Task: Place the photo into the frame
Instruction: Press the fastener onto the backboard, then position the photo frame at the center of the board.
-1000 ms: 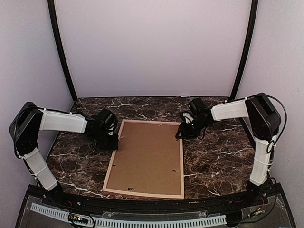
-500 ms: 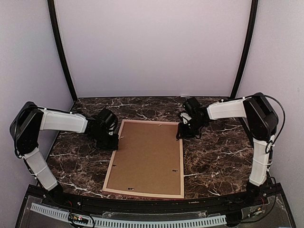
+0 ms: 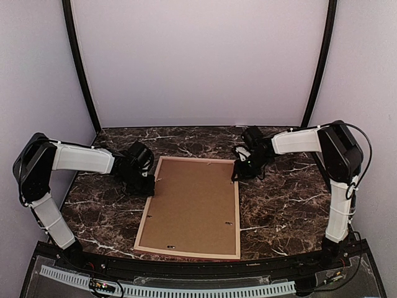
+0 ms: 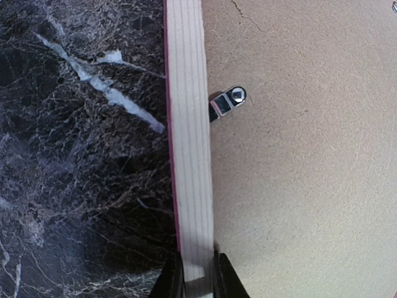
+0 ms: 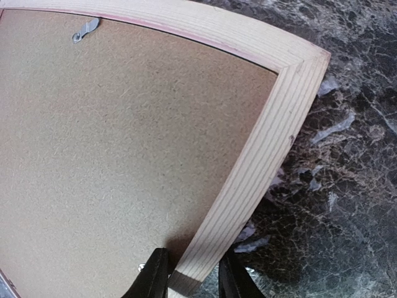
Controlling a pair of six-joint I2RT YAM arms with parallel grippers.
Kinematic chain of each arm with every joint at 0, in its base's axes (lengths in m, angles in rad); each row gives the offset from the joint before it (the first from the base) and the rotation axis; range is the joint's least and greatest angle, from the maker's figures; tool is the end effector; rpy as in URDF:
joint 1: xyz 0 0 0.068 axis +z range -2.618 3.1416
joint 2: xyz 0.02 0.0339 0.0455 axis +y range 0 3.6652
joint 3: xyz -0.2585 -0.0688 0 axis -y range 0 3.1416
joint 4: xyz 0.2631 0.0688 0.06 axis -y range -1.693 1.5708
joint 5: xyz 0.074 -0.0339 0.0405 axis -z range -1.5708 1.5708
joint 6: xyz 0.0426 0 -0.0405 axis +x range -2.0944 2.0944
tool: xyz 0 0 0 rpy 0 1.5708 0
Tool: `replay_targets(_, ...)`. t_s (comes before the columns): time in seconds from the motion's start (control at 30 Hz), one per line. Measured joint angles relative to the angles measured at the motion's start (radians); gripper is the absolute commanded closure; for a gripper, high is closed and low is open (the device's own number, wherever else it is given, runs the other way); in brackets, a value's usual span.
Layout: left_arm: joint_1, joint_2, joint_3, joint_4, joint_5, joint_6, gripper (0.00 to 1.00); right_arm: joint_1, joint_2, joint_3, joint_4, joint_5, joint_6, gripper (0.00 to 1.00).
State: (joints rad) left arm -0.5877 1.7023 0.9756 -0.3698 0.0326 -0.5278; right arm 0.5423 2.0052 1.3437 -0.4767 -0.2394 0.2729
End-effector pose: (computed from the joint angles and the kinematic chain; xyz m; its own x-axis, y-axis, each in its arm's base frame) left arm 0.2852 -0.1917 0.1361 -0.9249 0.0114 -0.3800 0.1166 0.9599 -0.2551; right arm 0.3559 0.2263 0.1290 -0.9069 -0.2408 -0.3457 -0.3552 0.8782 0.3203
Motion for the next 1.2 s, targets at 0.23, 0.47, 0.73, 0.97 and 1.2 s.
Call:
replay_targets(0.23,-0.001,0.000,0.000,0.002,0.000,-0.001,0.94,-0.044,0.004,-0.010,0.008,-0.110,-0.048,0.57)
replay_targets(0.47,-0.002,0.000,0.000,0.003,-0.001,-0.008,0.95,-0.058,0.000,-0.020,0.022,-0.161,-0.027,0.49)
replay_targets(0.73,-0.007,0.007,0.000,0.028,-0.007,-0.019,0.97,-0.053,-0.092,-0.149,0.072,-0.136,0.056,0.47)
replay_targets(0.97,-0.011,0.039,0.031,0.053,-0.017,-0.019,0.98,0.014,-0.153,-0.238,0.115,-0.099,0.142,0.55)
replay_targets(1.2,-0.004,0.045,0.035,0.062,-0.025,-0.019,0.98,0.026,-0.149,-0.230,0.105,-0.019,0.183,0.74)
